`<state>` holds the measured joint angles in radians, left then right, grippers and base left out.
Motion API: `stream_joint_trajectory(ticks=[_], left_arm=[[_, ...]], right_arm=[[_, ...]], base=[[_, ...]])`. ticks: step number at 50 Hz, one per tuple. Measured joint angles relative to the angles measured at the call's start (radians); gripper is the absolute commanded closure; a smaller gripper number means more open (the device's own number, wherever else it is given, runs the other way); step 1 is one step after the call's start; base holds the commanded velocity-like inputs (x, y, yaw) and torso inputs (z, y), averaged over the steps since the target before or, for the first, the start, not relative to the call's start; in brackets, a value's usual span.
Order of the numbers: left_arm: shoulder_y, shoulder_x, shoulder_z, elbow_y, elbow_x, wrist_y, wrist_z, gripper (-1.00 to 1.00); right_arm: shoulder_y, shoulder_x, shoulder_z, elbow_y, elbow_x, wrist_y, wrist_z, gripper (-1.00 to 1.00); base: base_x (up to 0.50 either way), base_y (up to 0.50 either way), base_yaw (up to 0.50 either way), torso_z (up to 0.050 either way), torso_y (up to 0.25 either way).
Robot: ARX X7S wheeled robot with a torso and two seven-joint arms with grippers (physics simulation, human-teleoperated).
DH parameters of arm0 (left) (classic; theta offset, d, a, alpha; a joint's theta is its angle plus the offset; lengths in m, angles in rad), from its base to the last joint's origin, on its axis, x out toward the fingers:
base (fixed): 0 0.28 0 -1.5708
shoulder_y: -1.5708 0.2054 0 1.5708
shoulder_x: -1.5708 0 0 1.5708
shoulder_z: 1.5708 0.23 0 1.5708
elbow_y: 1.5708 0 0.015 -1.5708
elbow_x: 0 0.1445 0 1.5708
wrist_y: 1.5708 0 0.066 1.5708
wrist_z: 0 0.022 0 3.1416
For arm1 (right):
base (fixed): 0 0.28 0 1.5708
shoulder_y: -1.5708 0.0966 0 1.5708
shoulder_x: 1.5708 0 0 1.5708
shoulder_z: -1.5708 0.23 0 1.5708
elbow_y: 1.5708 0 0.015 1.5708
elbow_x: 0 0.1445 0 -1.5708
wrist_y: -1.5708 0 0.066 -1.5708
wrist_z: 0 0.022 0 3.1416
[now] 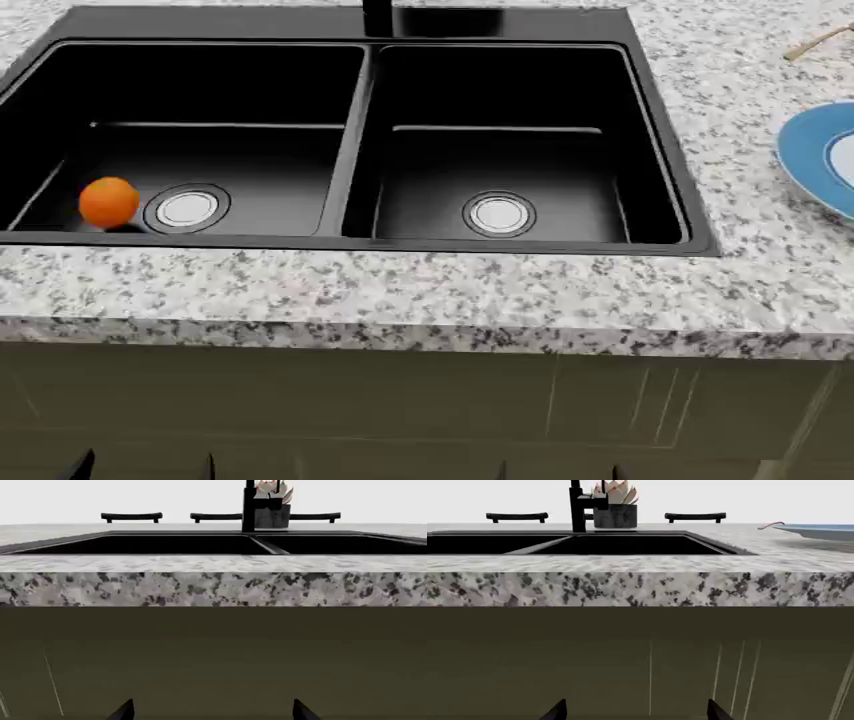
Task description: Pick the tangerine from the sink and place it on the plate located on the counter
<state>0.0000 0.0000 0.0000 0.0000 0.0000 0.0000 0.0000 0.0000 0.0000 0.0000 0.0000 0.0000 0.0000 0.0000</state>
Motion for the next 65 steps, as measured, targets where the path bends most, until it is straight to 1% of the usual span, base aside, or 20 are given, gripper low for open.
stream_joint_trajectory(ticks=[1,13,18,24,31,37,43,55,60,65], left_arm=[[0.001,-0.012,-0.003,0.013,-0.015,-0.014,-0.012,-1.0],[-0.002,-0.027,0.03,-0.009,-0.021,0.013,-0.029,-1.0],[0.006,-0.038,0.04,0.034,-0.032,-0.01,-0.042,-1.0],[0.017,-0.061,0.048,0.187,-0.039,-0.11,-0.062,-1.0],[0.0,-0.095,0.057,0.377,-0.032,-0.266,-0.08,-1.0],[-0.058,-0.124,0.067,0.504,-0.032,-0.41,-0.077,-1.0],[-0.145,-0.151,0.076,0.611,-0.031,-0.56,-0.072,-1.0],[-0.326,-0.176,0.077,0.714,-0.054,-0.781,-0.051,-1.0],[-0.394,-0.183,0.079,0.745,-0.063,-0.862,-0.046,-1.0],[-0.441,-0.188,0.081,0.761,-0.072,-0.911,-0.041,-1.0]], right_arm=[[-0.013,0.002,-0.004,-0.015,0.003,0.014,0.002,-1.0],[-0.009,0.023,-0.029,0.008,0.018,-0.024,0.023,-1.0],[-0.003,0.037,-0.042,-0.032,0.03,0.012,0.033,-1.0],[0.016,0.058,-0.055,-0.172,0.037,0.139,0.047,-1.0],[0.068,0.084,-0.069,-0.337,0.049,0.324,0.056,-1.0],[0.138,0.103,-0.079,-0.448,0.058,0.478,0.061,-1.0],[0.222,0.119,-0.077,-0.529,0.07,0.612,0.063,-1.0],[0.391,0.14,-0.065,-0.627,0.1,0.826,0.064,-1.0],[0.453,0.145,-0.06,-0.65,0.112,0.889,0.064,-1.0],[0.496,0.15,-0.059,-0.665,0.122,0.929,0.062,-1.0]], base=[[0.0,0.0,0.0,0.0,0.0],[0.0,0.0,0.0,0.0,0.0],[0.0,0.0,0.0,0.0,0.0],[0.0,0.0,0.0,0.0,0.0],[0.0,0.0,0.0,0.0,0.0],[0.0,0.0,0.0,0.0,0.0],[0.0,0.0,0.0,0.0,0.0],[0.0,0.0,0.0,0.0,0.0],[0.0,0.0,0.0,0.0,0.0],[0.0,0.0,0.0,0.0,0.0]])
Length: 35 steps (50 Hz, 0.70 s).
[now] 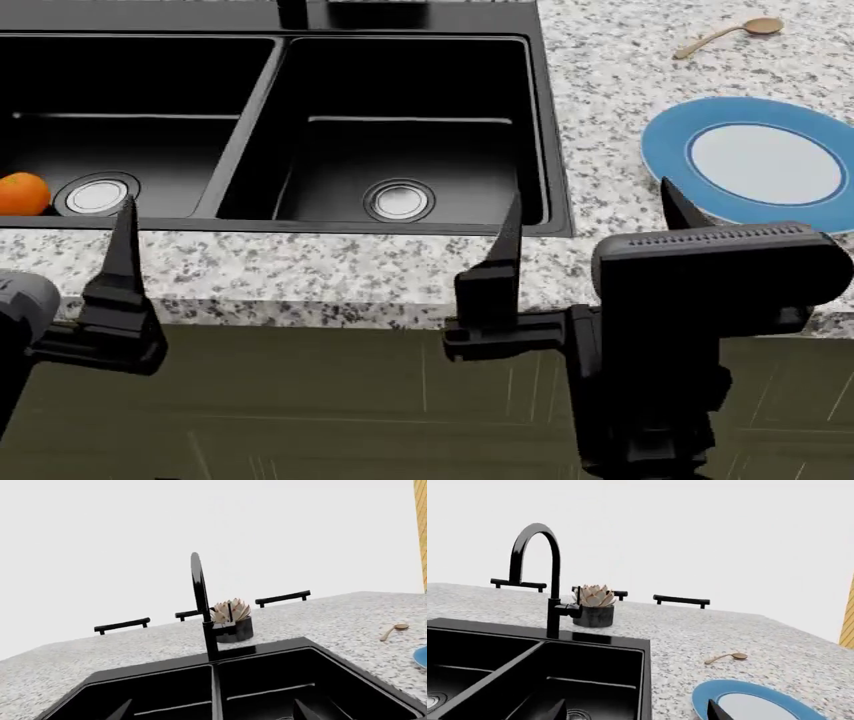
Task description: Pick the tangerine from the sink and place it on the plate located on the counter
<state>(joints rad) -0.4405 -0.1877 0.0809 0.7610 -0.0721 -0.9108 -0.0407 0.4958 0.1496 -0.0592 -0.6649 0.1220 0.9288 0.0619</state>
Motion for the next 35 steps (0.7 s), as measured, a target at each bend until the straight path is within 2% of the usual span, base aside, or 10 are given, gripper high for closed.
stream_joint_trajectory(ticks=[6,35], left_arm=[[-0.034,-0.003,-0.005,0.013,-0.013,-0.036,0.006,-1.0],[-0.072,-0.017,-0.016,0.046,-0.042,-0.082,0.005,-1.0]], right_arm=[[0.031,0.004,-0.001,-0.009,0.008,0.026,0.001,-1.0],[0.083,0.022,-0.021,-0.05,0.02,0.082,0.025,-1.0]], base=[[0.0,0.03,0.0,0.0,0.0],[0.09,0.5,0.0,0.0,0.0]])
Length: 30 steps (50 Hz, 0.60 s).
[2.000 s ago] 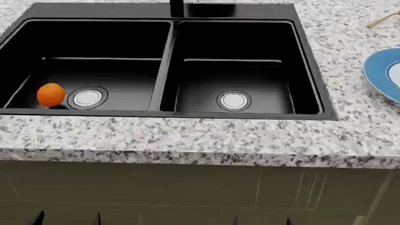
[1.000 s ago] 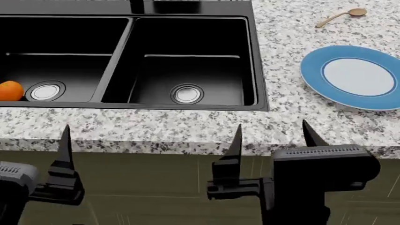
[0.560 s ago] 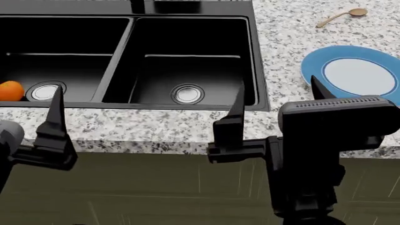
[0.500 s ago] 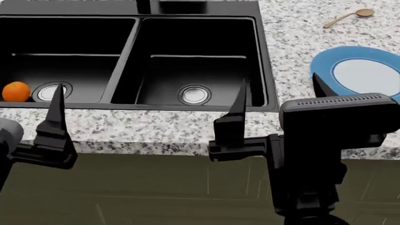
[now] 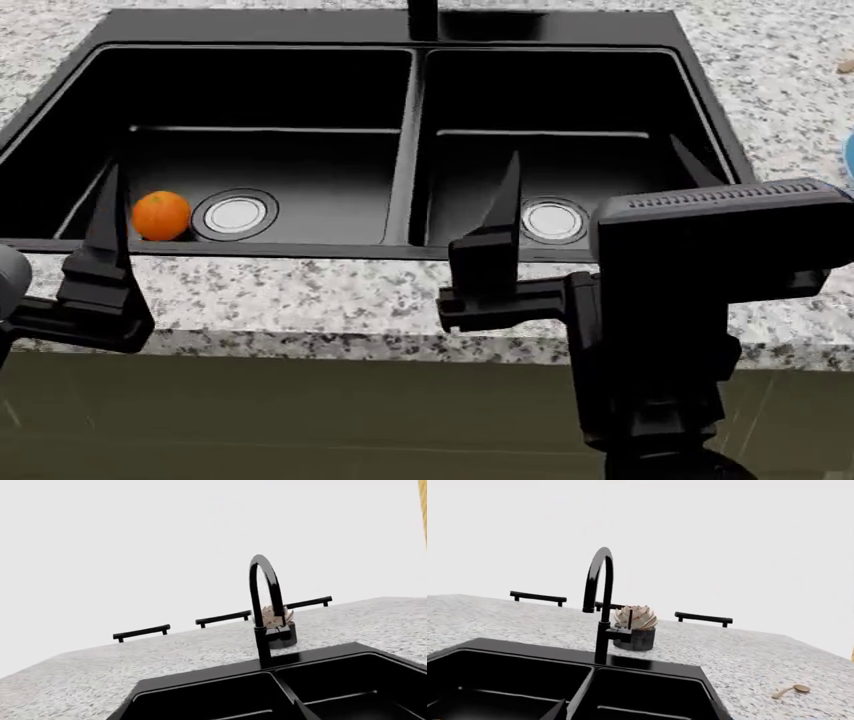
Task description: Pick the tangerine from the sink and place it on the plate located on the counter
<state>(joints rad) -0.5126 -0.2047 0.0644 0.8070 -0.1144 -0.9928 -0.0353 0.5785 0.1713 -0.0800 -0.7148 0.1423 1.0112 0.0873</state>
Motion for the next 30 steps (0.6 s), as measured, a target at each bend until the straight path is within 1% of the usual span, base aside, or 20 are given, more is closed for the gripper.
stream_joint_trajectory(ticks=[28,30], left_arm=[[-0.012,-0.013,0.007,0.003,-0.014,-0.007,-0.01,-1.0],[-0.012,-0.014,0.006,0.003,-0.015,-0.007,-0.011,-1.0]], right_arm=[[0.013,0.013,-0.006,-0.017,0.014,0.019,0.018,-1.0],[0.013,0.013,-0.007,-0.017,0.015,0.019,0.019,-1.0]], base=[[0.1,0.5,0.0,0.0,0.0],[0.05,0.22,0.0,0.0,0.0]])
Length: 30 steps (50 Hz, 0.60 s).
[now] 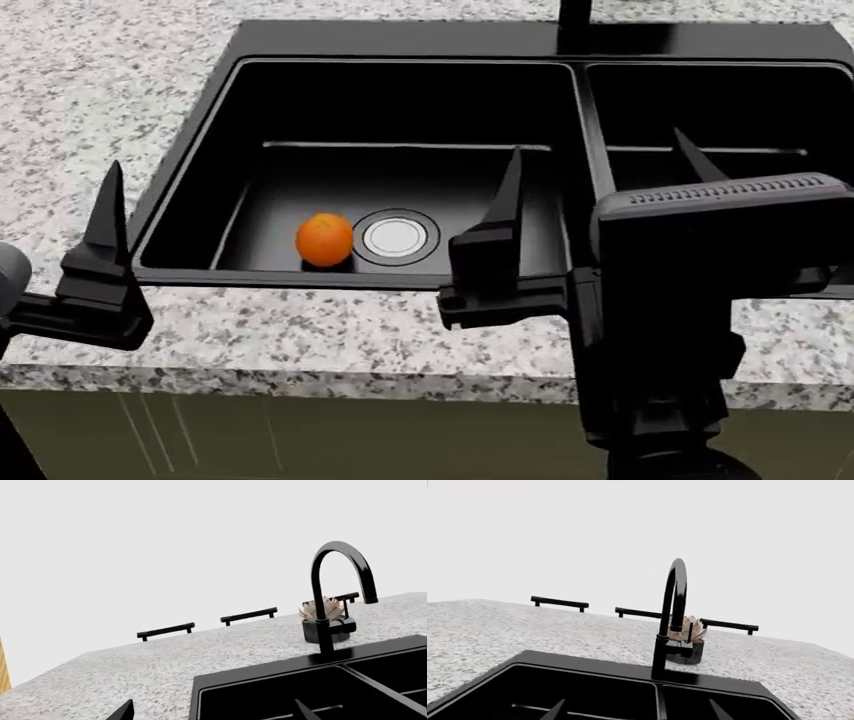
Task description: Pick the tangerine from the sink and place it on the plate located on the counter
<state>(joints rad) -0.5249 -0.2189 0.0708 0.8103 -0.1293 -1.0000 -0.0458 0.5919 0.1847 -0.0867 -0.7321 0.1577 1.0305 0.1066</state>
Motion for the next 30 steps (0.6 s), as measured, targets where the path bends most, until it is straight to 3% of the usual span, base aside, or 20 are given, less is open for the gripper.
stream_joint_trajectory(ticks=[9,30], left_arm=[[0.0,-0.005,0.0,0.003,-0.003,-0.001,-0.004,-1.0],[-0.004,-0.011,0.007,0.007,-0.014,-0.003,-0.012,-1.0]], right_arm=[[0.001,-0.001,0.006,-0.006,0.013,0.005,0.002,-1.0],[0.006,0.006,0.008,-0.013,0.027,0.007,0.009,-1.0]], base=[[0.02,0.0,0.0,0.0,0.0],[0.38,0.0,0.0,0.0,0.0]])
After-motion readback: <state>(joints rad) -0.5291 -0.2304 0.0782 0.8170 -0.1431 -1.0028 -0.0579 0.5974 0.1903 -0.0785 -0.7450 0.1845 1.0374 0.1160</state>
